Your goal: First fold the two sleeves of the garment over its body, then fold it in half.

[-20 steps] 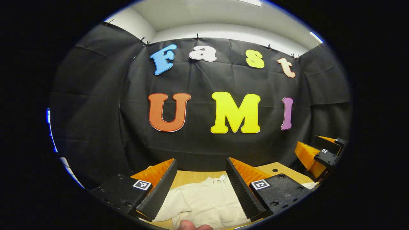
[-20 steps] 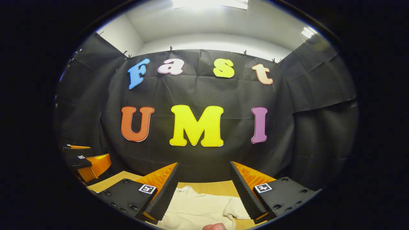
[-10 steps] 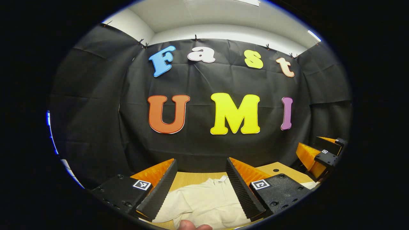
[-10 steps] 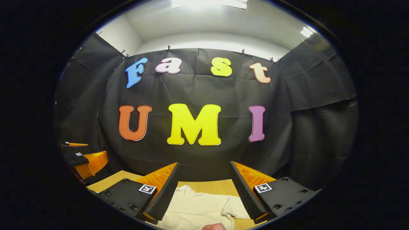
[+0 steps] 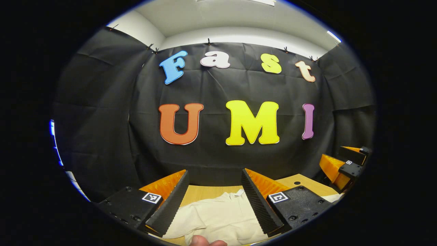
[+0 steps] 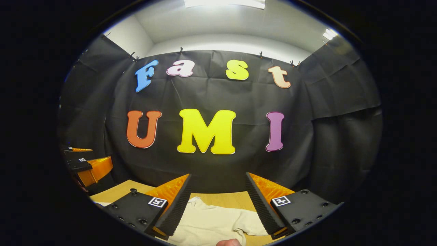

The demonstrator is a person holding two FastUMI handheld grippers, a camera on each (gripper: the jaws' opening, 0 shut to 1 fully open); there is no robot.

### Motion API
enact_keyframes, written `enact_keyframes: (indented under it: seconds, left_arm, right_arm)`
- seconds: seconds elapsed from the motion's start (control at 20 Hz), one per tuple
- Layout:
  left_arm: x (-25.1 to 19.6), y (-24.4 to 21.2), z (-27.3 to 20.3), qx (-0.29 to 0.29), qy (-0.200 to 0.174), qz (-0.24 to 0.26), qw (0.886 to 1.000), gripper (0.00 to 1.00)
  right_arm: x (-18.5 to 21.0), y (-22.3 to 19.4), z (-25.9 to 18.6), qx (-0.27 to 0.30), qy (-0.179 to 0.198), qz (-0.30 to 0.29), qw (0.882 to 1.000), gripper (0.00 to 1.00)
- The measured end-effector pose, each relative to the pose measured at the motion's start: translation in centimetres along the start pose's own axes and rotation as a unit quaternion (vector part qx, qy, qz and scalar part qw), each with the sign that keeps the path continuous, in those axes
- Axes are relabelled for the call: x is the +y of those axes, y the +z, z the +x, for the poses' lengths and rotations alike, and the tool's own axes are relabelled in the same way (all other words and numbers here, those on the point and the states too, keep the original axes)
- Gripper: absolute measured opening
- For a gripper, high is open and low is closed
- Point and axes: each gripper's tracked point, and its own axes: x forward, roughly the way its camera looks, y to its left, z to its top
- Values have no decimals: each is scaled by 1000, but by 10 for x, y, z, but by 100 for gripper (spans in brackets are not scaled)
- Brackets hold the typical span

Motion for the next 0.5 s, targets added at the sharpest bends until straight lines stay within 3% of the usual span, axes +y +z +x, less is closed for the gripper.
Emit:
enact_keyframes:
  seconds: [0.2, 0.5]
  left_arm:
    - [-18, -8, 2, 12, -16, 9, 1000, 98]
    - [-49, -23, 4, 32, -35, 13, 999, 98]
  right_arm:
    - [-21, -16, 5, 24, 4, 0, 1000, 95]
    - [-103, -40, 4, 60, -25, -26, 998, 95]
